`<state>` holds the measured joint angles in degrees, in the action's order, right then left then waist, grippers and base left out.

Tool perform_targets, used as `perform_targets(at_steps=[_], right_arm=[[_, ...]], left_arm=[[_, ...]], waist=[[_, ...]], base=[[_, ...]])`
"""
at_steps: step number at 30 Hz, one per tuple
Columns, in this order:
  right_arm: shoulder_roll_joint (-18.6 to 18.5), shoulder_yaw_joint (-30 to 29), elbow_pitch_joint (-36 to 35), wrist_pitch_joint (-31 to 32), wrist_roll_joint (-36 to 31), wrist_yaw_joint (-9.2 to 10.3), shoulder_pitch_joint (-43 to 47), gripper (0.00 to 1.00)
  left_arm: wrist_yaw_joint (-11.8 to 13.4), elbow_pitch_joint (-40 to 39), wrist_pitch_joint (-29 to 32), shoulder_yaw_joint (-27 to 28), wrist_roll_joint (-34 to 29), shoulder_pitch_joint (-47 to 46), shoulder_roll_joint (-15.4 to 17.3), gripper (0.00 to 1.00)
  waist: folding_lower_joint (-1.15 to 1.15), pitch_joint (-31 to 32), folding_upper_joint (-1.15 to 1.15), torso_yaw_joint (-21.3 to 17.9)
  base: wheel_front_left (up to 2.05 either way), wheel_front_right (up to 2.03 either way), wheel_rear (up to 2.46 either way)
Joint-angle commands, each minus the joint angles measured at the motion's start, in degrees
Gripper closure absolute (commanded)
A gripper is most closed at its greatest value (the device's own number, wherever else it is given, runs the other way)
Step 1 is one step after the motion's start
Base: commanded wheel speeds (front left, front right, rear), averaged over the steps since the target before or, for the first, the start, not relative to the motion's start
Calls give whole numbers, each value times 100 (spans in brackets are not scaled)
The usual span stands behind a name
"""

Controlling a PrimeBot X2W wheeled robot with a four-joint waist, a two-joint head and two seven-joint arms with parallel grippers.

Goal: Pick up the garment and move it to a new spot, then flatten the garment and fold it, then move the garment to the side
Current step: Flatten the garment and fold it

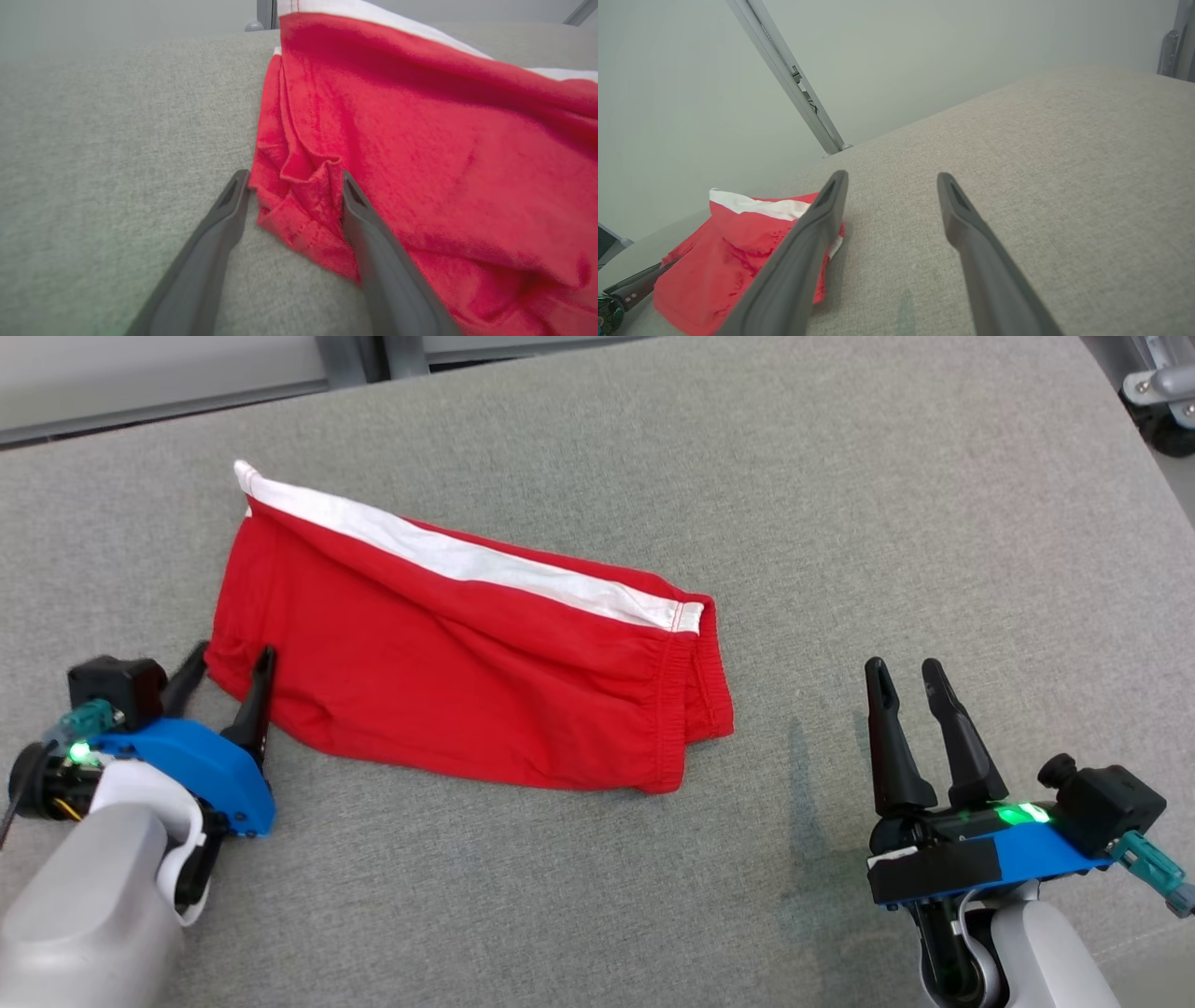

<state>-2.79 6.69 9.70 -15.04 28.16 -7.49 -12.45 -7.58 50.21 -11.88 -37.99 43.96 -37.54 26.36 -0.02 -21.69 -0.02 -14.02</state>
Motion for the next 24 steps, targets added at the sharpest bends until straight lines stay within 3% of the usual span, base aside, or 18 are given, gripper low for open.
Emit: perform_targets(at_steps=[1, 15, 23, 24], right_arm=[[-22, -19, 18, -20, -15, 0, 51, 0], [-24, -218, 595, -20, -364, 0, 268, 0], [-25, -252, 967, -20, -550, 0, 421, 0], [-24, -259, 1009, -19, -559, 0, 412, 0]], left_arm=[[19, 300, 233, -198, 15, 572, -115, 100], [23, 449, -316, -30, 341, 1082, -787, 100], [268, -314, -333, 757, -116, 1948, -1043, 100], [301, -452, -334, 862, -239, 2034, -1057, 62]], waist=[[2, 56, 2, -13], [2, 1094, 2, 520], [2, 1457, 2, 1041], [2, 1466, 2, 1105]], base=[[0, 0, 0], [0, 0, 0], [0, 0, 0], [0, 0, 0]])
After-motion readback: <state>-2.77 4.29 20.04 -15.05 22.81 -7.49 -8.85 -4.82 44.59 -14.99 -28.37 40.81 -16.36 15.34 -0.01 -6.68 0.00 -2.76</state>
